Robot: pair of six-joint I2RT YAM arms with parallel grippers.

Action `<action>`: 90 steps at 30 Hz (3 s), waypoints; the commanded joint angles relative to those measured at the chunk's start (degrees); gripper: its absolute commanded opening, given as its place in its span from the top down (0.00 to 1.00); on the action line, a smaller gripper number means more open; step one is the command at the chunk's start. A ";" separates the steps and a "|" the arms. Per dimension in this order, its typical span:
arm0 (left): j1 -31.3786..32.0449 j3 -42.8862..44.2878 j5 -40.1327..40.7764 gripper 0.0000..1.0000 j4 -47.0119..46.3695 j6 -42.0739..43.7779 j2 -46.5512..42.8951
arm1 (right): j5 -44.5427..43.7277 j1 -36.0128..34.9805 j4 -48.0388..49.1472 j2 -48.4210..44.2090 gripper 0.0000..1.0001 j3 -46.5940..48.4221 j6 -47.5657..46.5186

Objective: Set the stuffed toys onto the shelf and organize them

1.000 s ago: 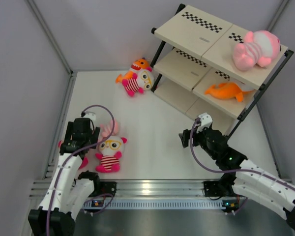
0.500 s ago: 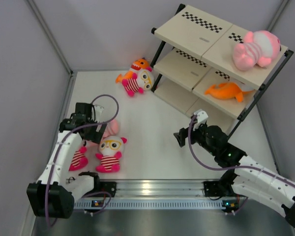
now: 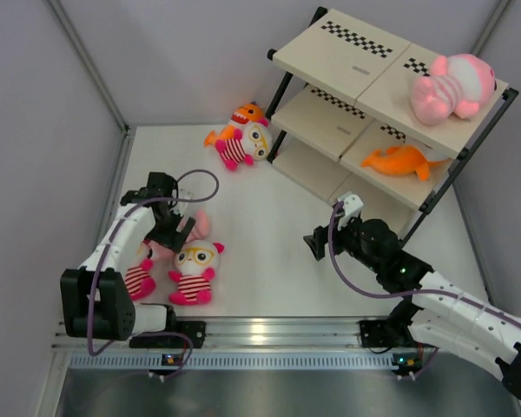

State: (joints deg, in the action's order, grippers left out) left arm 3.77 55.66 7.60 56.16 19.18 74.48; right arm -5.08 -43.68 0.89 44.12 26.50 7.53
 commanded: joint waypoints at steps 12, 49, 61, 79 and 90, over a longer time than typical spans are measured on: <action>-0.25 2.69 -3.90 1.00 -11.25 2.97 6.48 | 6.99 0.61 0.61 -1.05 0.01 7.15 -3.04; 5.28 19.13 -50.49 1.00 3.52 13.96 -13.66 | 35.32 -9.23 -28.31 38.67 0.31 60.07 -44.71; 5.28 28.09 -21.48 0.01 3.08 -2.98 -7.77 | 10.84 -9.84 -15.20 27.51 1.00 58.56 -39.60; 5.19 21.78 -15.86 0.01 2.64 -2.39 -13.39 | -53.09 5.00 -9.59 63.10 1.00 105.51 -61.32; 5.28 18.96 -15.95 0.01 2.72 -2.48 -14.19 | -53.80 7.91 -12.05 64.78 1.00 100.50 -59.21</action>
State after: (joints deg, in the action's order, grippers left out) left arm 8.95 75.05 -8.08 59.66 17.43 60.77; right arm -55.90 -36.51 -11.75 109.93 127.87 -51.72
